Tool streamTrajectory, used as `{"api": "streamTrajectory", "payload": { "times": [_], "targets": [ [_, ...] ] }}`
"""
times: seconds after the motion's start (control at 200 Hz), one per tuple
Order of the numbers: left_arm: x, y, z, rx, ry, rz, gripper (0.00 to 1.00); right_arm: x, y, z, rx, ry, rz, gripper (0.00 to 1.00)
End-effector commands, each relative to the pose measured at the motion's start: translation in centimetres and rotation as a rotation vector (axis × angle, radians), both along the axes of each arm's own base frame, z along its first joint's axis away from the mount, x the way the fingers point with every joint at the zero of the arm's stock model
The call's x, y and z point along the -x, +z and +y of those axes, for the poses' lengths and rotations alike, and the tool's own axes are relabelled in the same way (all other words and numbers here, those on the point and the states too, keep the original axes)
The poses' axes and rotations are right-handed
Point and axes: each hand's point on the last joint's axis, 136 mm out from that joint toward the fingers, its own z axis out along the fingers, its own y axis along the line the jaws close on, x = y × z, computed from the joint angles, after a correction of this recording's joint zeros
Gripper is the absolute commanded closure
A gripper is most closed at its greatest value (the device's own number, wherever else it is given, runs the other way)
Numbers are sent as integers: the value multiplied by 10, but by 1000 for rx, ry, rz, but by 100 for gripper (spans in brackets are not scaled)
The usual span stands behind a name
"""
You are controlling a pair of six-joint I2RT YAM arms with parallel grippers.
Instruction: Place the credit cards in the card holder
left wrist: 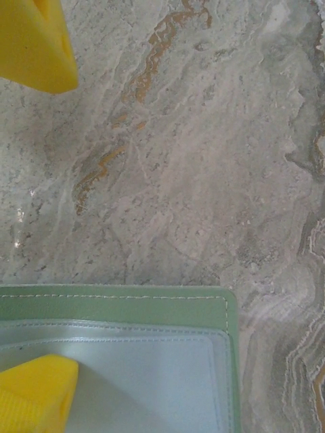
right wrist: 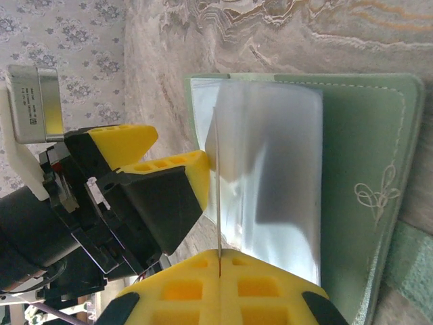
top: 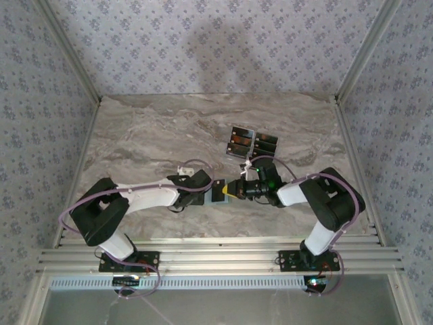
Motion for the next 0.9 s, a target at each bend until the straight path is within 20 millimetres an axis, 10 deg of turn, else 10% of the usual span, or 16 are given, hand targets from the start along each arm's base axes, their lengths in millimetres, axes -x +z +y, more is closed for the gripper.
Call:
{"api": "streamTrajectory", "payload": {
  "times": [0.0,0.894],
  "targets": [
    [21,-14,28,-134,10,81,0,-4,5,8,-24,20,-21,100],
    [-9,27,18,-40,21,-98,0,-6,0,11,-19,19,-10,100]
  ]
}}
